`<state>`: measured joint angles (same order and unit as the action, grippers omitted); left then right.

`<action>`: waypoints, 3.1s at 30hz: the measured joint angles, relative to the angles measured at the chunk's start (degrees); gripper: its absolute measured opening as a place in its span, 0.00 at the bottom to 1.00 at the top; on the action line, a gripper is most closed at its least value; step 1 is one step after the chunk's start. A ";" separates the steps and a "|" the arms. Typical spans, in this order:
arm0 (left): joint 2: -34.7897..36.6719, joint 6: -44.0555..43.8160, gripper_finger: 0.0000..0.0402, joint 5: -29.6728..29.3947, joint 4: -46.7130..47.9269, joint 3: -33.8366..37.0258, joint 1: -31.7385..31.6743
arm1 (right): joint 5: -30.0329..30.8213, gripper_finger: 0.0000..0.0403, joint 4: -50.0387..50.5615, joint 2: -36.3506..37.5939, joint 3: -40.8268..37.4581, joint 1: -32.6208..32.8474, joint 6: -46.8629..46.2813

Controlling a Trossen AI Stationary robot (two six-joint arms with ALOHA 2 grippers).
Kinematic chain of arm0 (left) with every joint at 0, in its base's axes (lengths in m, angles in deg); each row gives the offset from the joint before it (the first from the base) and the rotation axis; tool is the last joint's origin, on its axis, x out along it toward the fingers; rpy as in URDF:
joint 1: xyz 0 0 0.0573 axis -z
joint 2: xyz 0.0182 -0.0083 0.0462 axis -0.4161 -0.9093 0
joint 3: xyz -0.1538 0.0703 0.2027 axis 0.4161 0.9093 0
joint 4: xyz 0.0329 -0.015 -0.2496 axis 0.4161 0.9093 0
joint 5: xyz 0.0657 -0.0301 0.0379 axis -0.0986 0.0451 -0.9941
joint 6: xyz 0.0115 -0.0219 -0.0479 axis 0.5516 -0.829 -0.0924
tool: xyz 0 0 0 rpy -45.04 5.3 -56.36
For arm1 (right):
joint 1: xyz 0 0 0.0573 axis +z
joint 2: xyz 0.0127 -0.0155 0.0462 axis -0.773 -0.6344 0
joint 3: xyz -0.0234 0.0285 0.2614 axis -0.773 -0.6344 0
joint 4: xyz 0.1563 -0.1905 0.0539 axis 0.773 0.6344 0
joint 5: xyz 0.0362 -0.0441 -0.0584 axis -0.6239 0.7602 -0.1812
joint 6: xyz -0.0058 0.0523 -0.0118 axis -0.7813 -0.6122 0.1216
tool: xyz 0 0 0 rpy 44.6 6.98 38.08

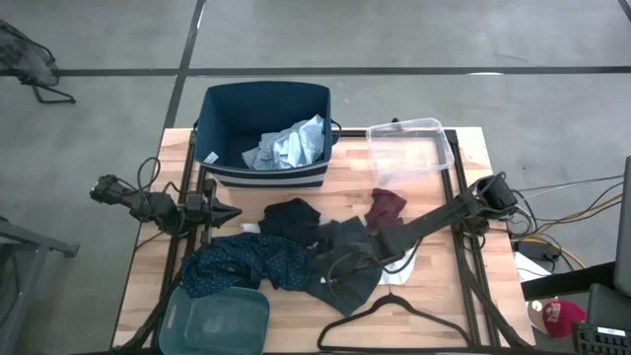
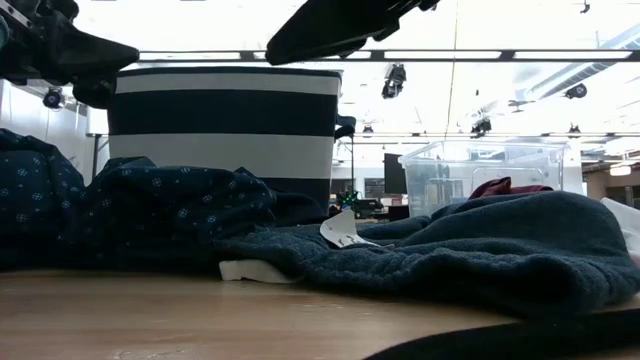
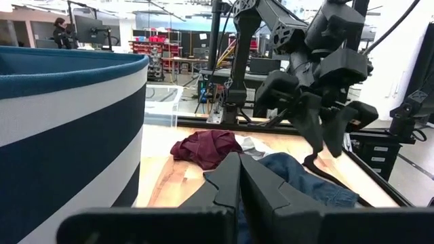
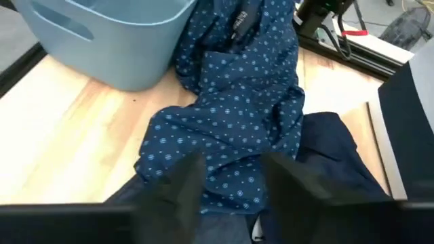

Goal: Pick & Place Cloths
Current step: Put the blue polo shirt into the blue laundry organizer

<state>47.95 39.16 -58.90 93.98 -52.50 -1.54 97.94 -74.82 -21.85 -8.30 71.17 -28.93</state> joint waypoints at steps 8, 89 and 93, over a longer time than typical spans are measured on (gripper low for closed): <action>-0.02 -0.01 0.03 -0.02 0.26 0.00 0.00 | 0.07 0.04 0.41 1.56 -0.52 0.90 0.08; -95.70 -19.95 0.63 17.20 35.96 -55.43 2.26 | 4.64 0.02 -16.87 46.22 -44.39 2.28 -8.77; -97.66 -19.69 0.63 17.15 36.39 -55.61 1.90 | 4.64 0.02 -17.64 45.88 -44.39 2.33 -8.78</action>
<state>-49.70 19.47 -41.75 130.37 -108.11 0.36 102.58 -92.46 24.03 -52.70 73.50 -37.71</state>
